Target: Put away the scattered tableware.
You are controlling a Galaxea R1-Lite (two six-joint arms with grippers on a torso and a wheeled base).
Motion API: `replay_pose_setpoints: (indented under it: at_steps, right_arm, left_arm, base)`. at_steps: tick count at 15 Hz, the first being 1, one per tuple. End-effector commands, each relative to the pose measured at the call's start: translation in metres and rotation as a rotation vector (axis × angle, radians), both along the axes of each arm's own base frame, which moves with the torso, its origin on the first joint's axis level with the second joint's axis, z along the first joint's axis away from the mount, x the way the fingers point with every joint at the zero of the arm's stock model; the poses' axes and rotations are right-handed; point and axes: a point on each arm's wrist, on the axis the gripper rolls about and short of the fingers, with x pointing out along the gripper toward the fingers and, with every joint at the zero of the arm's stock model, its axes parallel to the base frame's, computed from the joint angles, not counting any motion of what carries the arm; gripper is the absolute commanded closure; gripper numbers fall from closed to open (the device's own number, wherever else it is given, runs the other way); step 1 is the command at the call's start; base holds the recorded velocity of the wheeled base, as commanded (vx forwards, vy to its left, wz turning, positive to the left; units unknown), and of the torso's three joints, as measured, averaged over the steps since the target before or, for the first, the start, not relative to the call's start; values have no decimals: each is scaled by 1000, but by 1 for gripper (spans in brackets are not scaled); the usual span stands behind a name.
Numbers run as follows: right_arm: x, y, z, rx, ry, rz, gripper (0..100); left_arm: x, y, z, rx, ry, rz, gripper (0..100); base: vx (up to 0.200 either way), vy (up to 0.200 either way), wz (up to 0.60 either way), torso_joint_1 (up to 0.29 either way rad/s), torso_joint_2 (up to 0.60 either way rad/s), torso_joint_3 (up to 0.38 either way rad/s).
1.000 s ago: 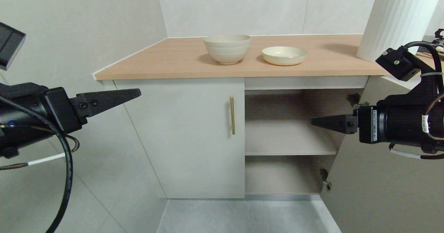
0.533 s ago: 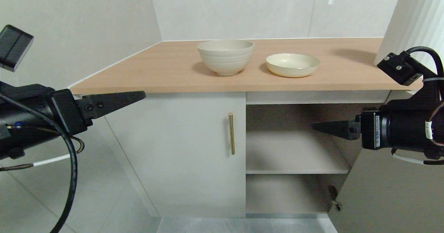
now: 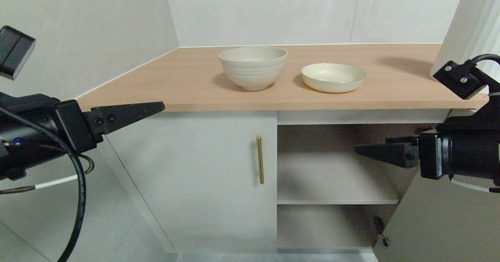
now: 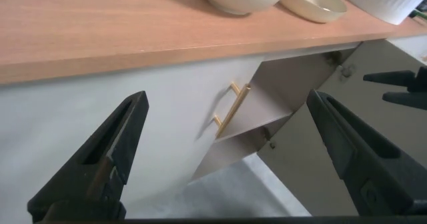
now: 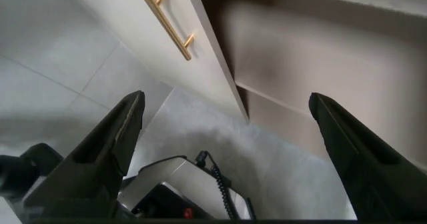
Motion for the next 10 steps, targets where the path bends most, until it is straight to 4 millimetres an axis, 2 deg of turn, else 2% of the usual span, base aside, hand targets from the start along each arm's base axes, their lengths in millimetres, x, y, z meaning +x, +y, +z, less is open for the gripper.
replay_pose_setpoints:
  at_steps: [1, 3, 6, 10]
  right_arm:
    - [-3, -1, -1, -8, -6, 6, 0]
    - [-2, -1, -2, -13, -4, 7, 0]
    - [-1, -1, -2, -12, -7, 4, 0]
    - [1, 0, -5, -18, 3, 4, 0]
  left_arm:
    - [1, -1, -2, 2, 7, -1, 0]
    - [2, -1, -1, 2, 5, -3, 0]
    - [5, -2, -4, 4, 18, -6, 0]
    - [8, -4, -7, 7, 32, -9, 0]
  base:
    - [0, 0, 0, 0, 0, 0]
    - [0, 0, 0, 23, -104, -89]
    - [0, 0, 0, 89, -250, -276]
    - [0, 0, 0, 132, -510, -303]
